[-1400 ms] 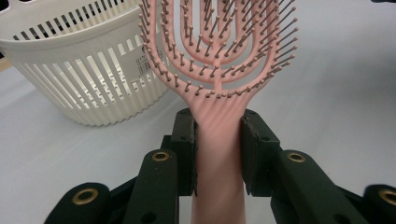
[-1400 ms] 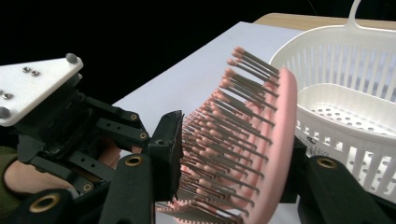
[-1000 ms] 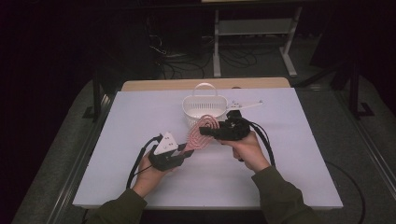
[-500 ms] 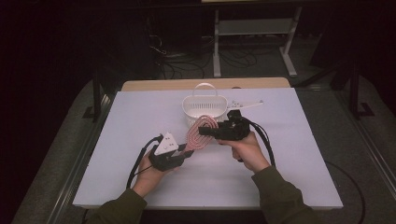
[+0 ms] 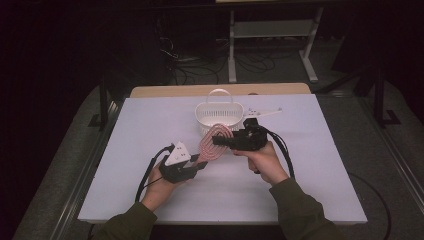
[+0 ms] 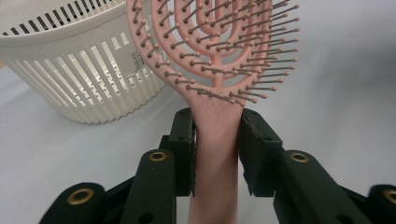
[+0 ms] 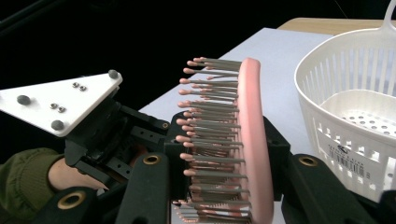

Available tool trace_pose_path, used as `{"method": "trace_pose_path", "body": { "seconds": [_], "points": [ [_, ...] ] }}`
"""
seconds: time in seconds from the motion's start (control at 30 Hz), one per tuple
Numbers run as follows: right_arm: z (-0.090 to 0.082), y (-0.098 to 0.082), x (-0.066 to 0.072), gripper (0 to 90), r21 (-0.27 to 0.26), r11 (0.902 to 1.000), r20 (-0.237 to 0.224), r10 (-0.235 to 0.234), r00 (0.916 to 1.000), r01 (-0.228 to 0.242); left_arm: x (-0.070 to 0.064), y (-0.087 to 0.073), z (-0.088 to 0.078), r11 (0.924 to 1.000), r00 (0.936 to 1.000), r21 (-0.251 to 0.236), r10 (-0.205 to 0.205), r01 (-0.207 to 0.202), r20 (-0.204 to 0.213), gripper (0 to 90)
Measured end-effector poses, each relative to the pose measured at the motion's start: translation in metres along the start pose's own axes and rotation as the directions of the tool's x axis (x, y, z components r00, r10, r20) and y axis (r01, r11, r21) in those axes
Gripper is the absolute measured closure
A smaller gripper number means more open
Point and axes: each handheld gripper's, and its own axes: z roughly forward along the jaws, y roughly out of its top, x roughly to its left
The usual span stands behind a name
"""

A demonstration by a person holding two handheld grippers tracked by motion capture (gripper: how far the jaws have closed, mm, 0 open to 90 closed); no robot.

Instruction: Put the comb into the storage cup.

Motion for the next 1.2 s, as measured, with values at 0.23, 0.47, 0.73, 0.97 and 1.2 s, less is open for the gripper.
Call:
{"method": "trace_pose_path", "body": {
  "seconds": [0.23, 0.47, 0.73, 0.97, 1.2],
  "points": [
    [-0.002, 0.001, -0.001, 63.5, -0.014, 0.9999, -0.001, 0.004, 1.0000, -0.004, 0.002, -0.001, 0.000, 0.9999, 0.9998, 0.000, -0.017, 0.017, 0.010, 61.4],
    [-0.005, 0.001, -0.003, 63.4, -0.023, 0.9997, 0.005, 0.004, 1.0000, -0.004, 0.005, -0.002, 0.002, 0.9994, 0.9989, 0.002, -0.035, 0.035, 0.030, 50.5],
    [-0.007, 0.000, -0.005, 63.4, -0.030, 0.9995, 0.011, 0.011, 0.9999, -0.010, 0.007, -0.005, 0.005, 0.9989, 0.9971, 0.020, -0.044, 0.043, 0.061, 41.8],
    [-0.009, 0.000, -0.006, 63.4, -0.035, 0.9993, 0.015, 0.013, 0.9998, -0.012, 0.011, -0.007, 0.003, 0.9987, 0.9958, 0.025, -0.045, 0.044, 0.079, 36.3],
    [-0.011, 0.000, -0.007, 63.4, -0.040, 0.9991, 0.019, 0.018, 0.9997, -0.017, 0.019, -0.011, -0.005, 0.9978, 0.9938, 0.018, -0.064, 0.063, 0.091, 31.9]
  ]
}}
